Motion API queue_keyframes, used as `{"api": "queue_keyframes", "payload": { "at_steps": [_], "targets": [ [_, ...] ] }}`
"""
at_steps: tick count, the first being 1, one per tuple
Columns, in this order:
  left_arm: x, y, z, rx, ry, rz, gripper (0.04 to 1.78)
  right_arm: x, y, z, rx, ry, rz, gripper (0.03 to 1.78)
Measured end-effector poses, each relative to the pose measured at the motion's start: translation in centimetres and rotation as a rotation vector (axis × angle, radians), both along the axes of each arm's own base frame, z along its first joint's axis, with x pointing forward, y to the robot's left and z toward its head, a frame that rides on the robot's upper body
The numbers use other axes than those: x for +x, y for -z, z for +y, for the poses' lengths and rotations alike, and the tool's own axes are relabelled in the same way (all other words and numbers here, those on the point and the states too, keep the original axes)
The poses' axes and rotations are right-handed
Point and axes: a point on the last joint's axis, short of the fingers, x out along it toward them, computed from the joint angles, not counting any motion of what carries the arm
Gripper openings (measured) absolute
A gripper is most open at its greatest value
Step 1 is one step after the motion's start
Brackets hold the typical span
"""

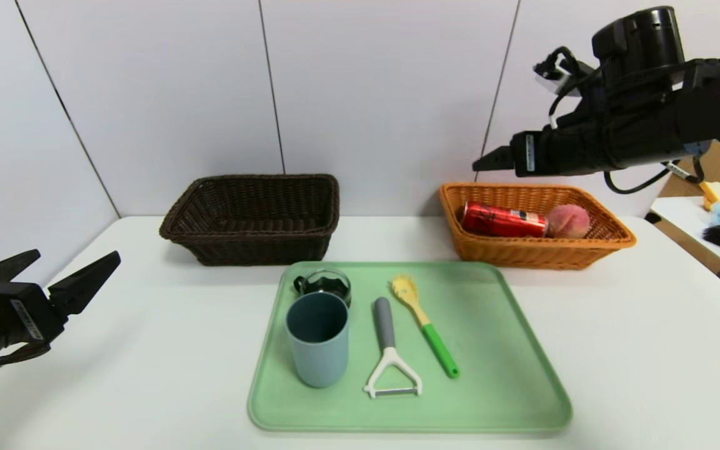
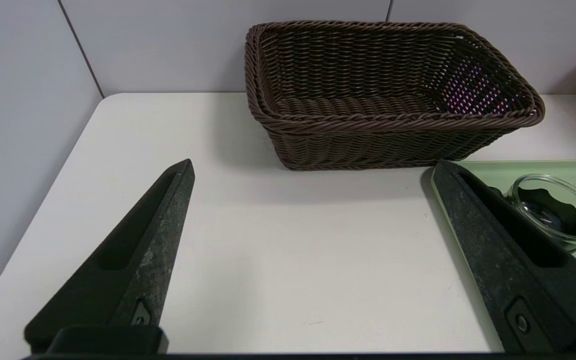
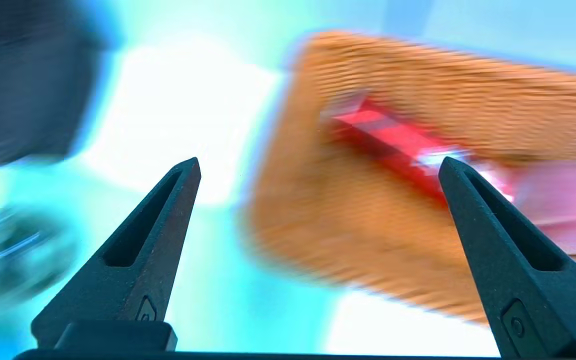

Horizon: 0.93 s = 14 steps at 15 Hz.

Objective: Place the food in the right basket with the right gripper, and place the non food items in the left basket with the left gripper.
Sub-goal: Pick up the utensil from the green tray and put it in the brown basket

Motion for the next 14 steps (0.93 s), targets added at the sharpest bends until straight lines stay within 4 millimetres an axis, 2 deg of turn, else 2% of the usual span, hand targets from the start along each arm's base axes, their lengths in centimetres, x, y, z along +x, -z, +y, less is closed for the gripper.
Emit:
{"api": "queue_keyframes", "payload": {
  "at_steps": [3,5,9,14],
  "targets": [
    [0.0,0.0,0.0,0.001,0.0,-0.001,1.69,-4.7,-0.8,5.1,0.036,-0.163,0.071,1.67],
    [-0.1,-0.1,0.0,0.001,0.0,-0.005,1.69,-6.6,0.1,6.9,0.023,-0.228,0.133,1.67],
    [-0.3,-0.1,0.0,0.007,0.0,-0.013,1.69,-8.1,3.5,7.9,-0.049,-0.279,0.247,1.69],
    [-0.2,-0.8,0.0,0.013,0.002,-0.035,1.69,-8.1,6.6,7.6,-0.126,-0.291,0.329,1.69]
  ]
}}
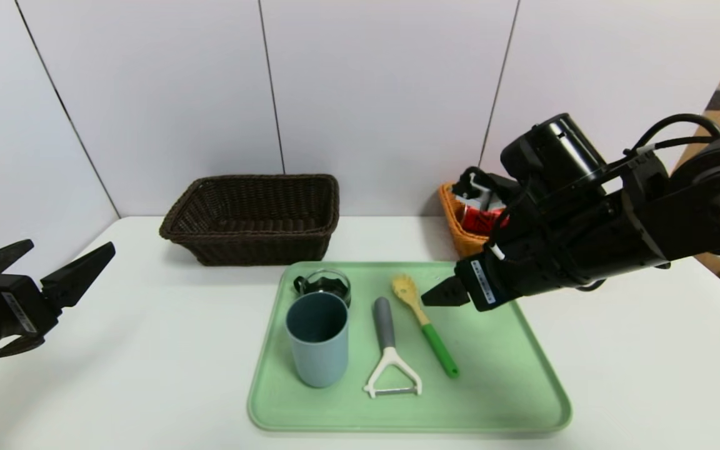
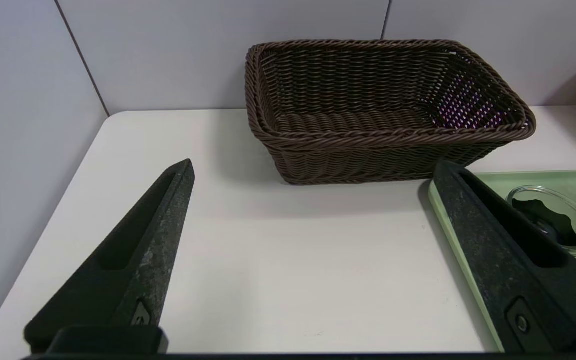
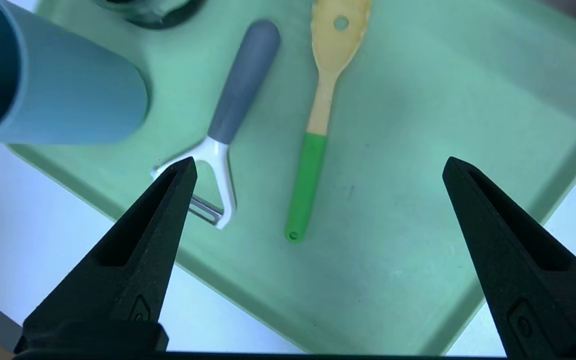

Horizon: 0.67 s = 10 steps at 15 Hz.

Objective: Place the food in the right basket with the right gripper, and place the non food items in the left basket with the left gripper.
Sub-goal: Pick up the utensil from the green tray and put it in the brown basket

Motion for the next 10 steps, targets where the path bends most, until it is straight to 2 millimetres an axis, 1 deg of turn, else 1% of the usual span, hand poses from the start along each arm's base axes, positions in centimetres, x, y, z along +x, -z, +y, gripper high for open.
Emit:
{"api": "queue_keyframes", "payload": {
  "at_steps": [2,4,7,10],
  "targets": [
    [0.0,-0.1,0.0,0.003,0.004,-0.005,1.69,0.2,1.1,0.2,-0.022,0.007,0.008,1.69],
    [0.1,-0.3,0.0,0.005,0.005,-0.009,1.69,0.6,2.1,1.0,-0.033,0.012,-0.016,1.69],
    [0.2,-0.4,0.0,0.038,0.004,-0.014,1.69,1.6,3.7,1.9,-0.096,-0.047,-0.043,1.69],
    [0.3,-0.4,-0.1,0.038,0.013,-0.013,1.69,2.4,5.4,2.4,-0.136,-0.063,-0.015,1.69]
  ]
}}
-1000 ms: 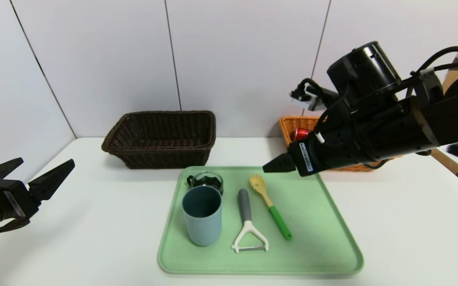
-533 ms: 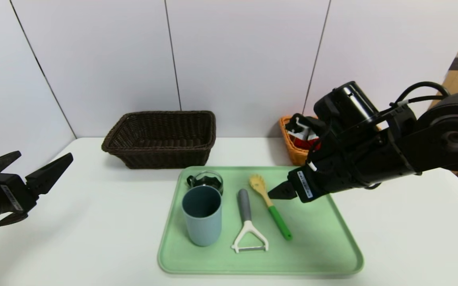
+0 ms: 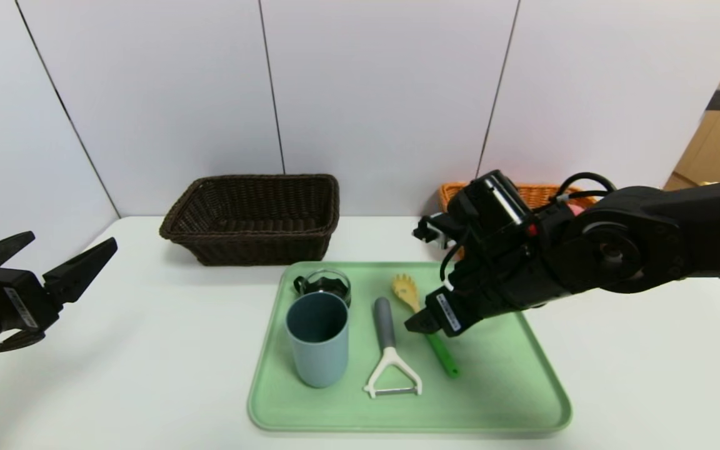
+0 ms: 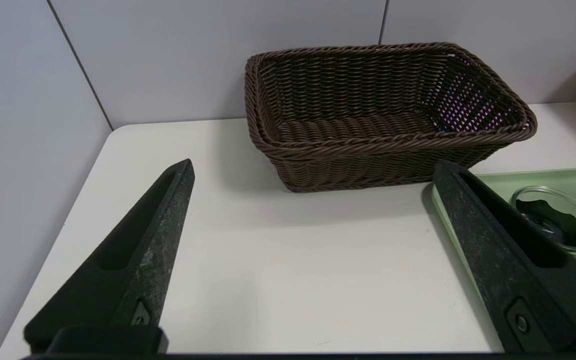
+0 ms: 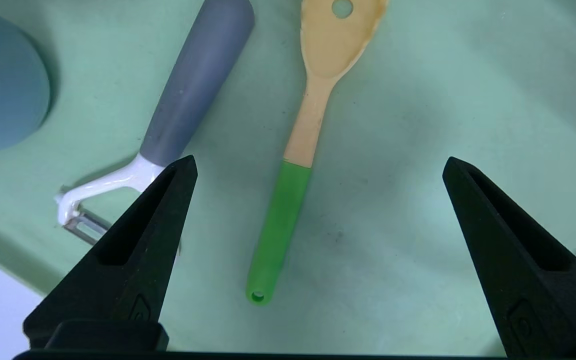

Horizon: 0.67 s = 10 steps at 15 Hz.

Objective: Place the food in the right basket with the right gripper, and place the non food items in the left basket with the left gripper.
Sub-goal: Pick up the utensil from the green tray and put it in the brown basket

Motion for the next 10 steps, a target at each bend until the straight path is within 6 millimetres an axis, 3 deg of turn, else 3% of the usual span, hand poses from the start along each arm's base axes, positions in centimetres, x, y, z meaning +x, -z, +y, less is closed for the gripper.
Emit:
{"api": "queue_keyframes", "payload": {
  "at_steps": [10],
  "targets": [
    [0.0,0.1,0.0,-0.001,0.002,0.006,1.69,0.7,2.9,0.3,-0.071,0.019,0.063,1.7]
  ]
}}
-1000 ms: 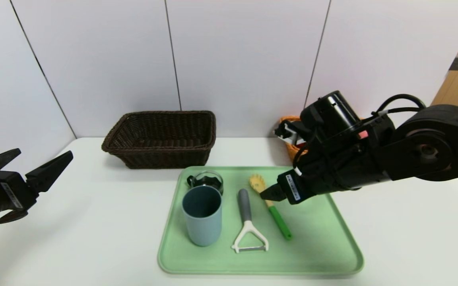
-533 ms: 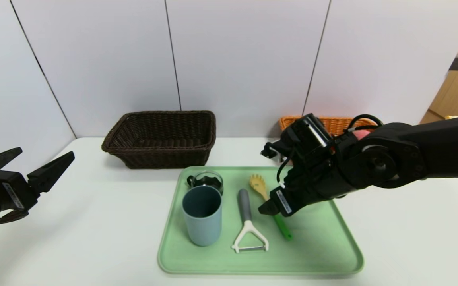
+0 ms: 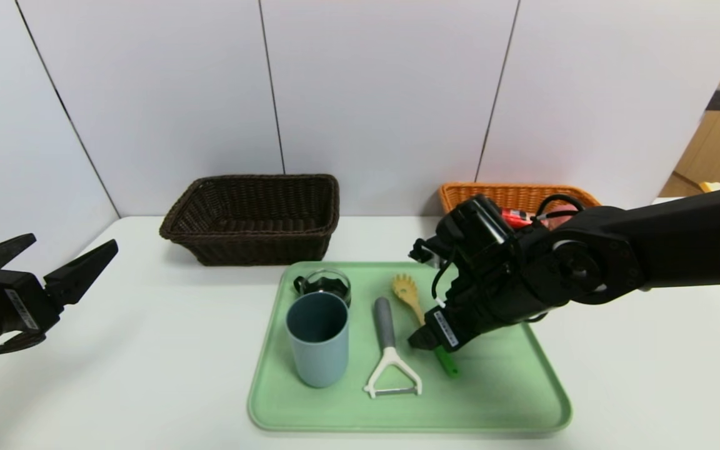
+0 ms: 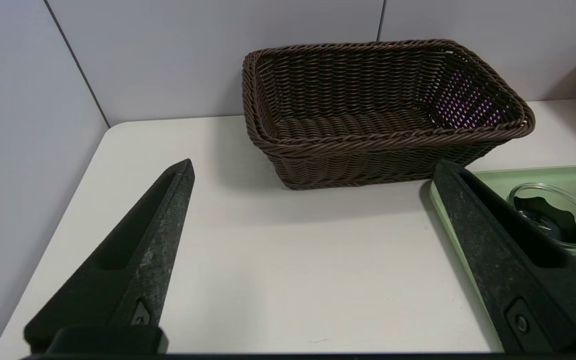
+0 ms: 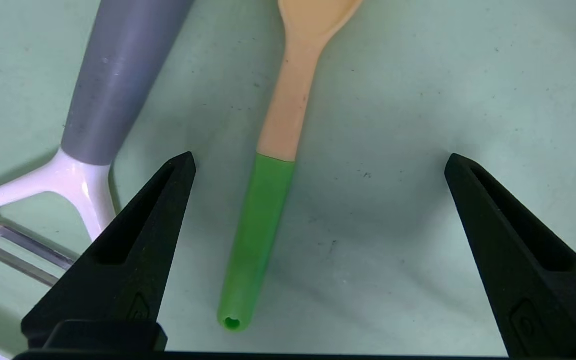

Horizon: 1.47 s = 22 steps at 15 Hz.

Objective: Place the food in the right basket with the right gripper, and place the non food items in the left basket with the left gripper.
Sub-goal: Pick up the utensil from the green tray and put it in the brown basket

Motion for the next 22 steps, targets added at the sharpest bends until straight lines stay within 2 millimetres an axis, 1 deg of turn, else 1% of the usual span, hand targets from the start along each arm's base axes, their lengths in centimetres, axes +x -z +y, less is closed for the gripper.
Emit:
{"api": "queue_keyframes", "payload": {
  "at_steps": [1,4,6,8,9,10,16,18,19,22],
  "targets": [
    [0.0,0.0,0.0,0.0,0.0,0.002,1.69,0.1,0.1,0.1,0.0,0.0,0.001,1.7],
    [0.0,0.2,0.0,-0.001,0.0,0.006,1.69,0.2,0.5,0.2,-0.001,0.003,0.008,1.23],
    [0.0,0.2,0.0,-0.001,-0.001,0.005,1.69,0.2,0.6,0.2,-0.004,0.005,0.013,1.0],
    [-0.1,0.2,0.0,-0.002,-0.001,0.005,1.69,0.2,0.6,0.1,-0.006,0.006,0.014,0.81],
    [-0.1,0.2,0.0,-0.002,-0.002,0.005,1.69,0.2,0.6,0.1,-0.007,0.006,0.014,0.67],
    [-0.1,0.2,0.0,-0.004,-0.002,0.006,1.69,0.2,0.5,0.1,-0.007,0.006,0.014,0.13],
    [-0.2,0.5,0.0,-0.005,-0.003,0.016,1.69,0.3,0.3,-0.2,-0.004,0.018,0.007,0.12],
    [-0.2,0.5,0.0,-0.005,-0.002,0.016,1.69,0.2,-0.4,-0.3,-0.006,0.027,-0.022,0.12],
    [-0.2,0.5,0.0,-0.006,-0.002,0.016,1.69,0.3,-1.3,-0.2,0.018,0.027,-0.061,0.12],
    [-0.2,0.6,0.0,-0.006,-0.002,0.019,1.69,0.2,-5.9,-0.1,0.096,0.004,-0.2,0.12]
  ]
}}
